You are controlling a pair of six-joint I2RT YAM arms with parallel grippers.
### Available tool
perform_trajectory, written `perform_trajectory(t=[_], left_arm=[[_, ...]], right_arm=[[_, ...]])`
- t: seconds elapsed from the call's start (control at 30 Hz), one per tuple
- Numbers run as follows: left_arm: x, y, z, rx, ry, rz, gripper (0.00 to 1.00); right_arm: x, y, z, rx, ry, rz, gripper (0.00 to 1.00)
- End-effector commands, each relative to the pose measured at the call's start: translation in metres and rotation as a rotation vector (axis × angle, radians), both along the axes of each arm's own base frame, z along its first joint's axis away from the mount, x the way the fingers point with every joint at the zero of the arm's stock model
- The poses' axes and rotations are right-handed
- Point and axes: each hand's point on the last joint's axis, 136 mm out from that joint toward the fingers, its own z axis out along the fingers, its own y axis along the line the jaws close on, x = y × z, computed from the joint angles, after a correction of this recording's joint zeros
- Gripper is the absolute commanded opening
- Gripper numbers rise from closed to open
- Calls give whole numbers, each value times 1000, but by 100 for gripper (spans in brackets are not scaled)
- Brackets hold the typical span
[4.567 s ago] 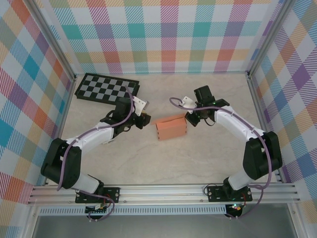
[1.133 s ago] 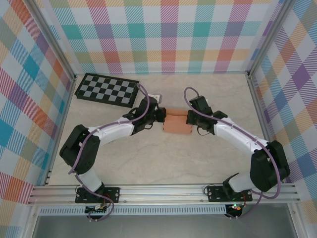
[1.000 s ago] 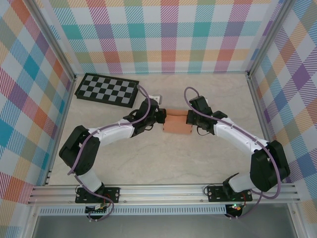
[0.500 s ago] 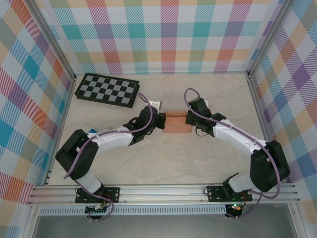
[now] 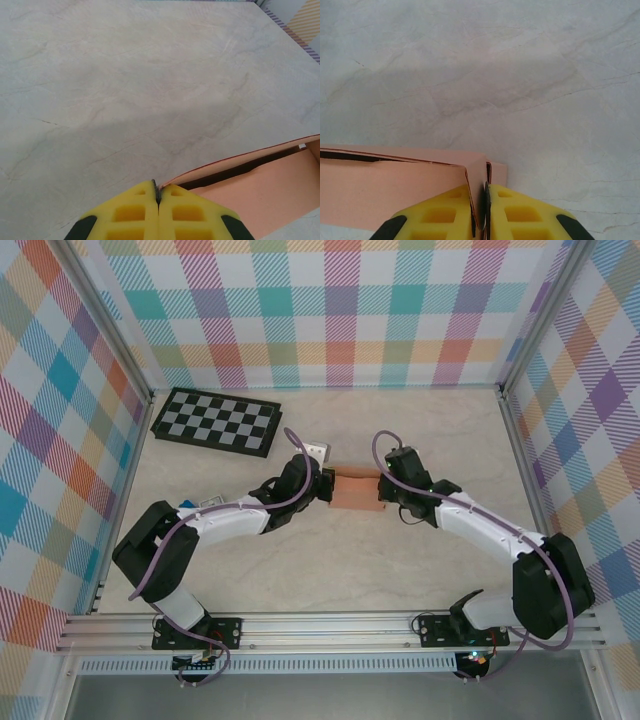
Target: Fold the paper box
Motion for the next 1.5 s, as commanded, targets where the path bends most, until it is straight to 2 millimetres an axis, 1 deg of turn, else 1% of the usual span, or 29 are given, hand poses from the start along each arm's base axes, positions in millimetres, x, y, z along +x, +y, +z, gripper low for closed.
perform_trajectory(t=[0.0, 0.07, 0.13, 0.17, 0.2, 0.23, 0.27, 0.33, 0.47, 0.53, 0.6, 0.67, 0.7, 0.77, 0.87, 1.0, 1.07, 1.13, 1.2, 1.33, 1.47], left_arm=[[-10, 4, -31, 80, 59, -1, 0], [-11, 2, -32, 106, 38, -10, 0], [-13, 1, -34, 136, 18, -23, 0], [-13, 2, -36, 154, 9, -25, 0], [-12, 2, -37, 169, 4, -24, 0], [-13, 2, -40, 185, 2, -27, 0], [-11, 3, -42, 195, 0, -24, 0], [-11, 4, -44, 203, 0, -22, 0], [-8, 2, -45, 227, -3, -26, 0], [-6, 2, -45, 244, -3, -26, 0], [-4, 2, -42, 260, -8, -27, 0], [-3, 1, -38, 272, -14, -34, 0], [-3, -1, -35, 274, -18, -38, 0], [-2, -1, -29, 279, -24, -46, 0], [-1, -1, -18, 287, -44, -49, 0], [0, -2, -6, 308, -71, -73, 0], [-1, -4, -2, 322, -94, -98, 0], [-2, -6, 1, 358, -127, -141, 0], [-3, -9, 7, 399, -173, -194, 0], [-7, -12, 17, 466, -245, -284, 0], [-9, -14, 27, 499, -298, -352, 0]], right_arm=[[-7, 3, -5, 29, 26, 18, 15], [-7, 5, -2, 50, 34, 12, 24], [-9, 6, 5, 66, 34, 15, 28], [-11, 3, 7, 69, 47, 5, 28], [-13, 0, 8, 71, 65, -4, 24], [-13, -2, 11, 84, 82, 6, 23], [-15, -1, 12, 103, 99, 31, 25], [-19, -3, 15, 132, 123, 41, 38], [-32, -1, 28, 189, 131, 92, 42], [-35, -9, 36, 194, 123, 77, 47], [-34, -19, 44, 196, 102, 51, 52], [-27, -37, 49, 186, 98, -14, 59], [-21, -44, 52, 186, 90, -24, 60], [-8, -49, 58, 198, 83, -8, 60], [13, -50, 61, 229, 108, -8, 62], [41, -38, 61, 331, 162, -44, 62], [53, -32, 61, 387, 188, -69, 65], [63, -25, 64, 414, 194, -51, 66], [71, -22, 69, 423, 174, -32, 69], [76, -16, 85, 412, 103, 118, 69], [71, -14, 88, 300, 41, 303, 69]])
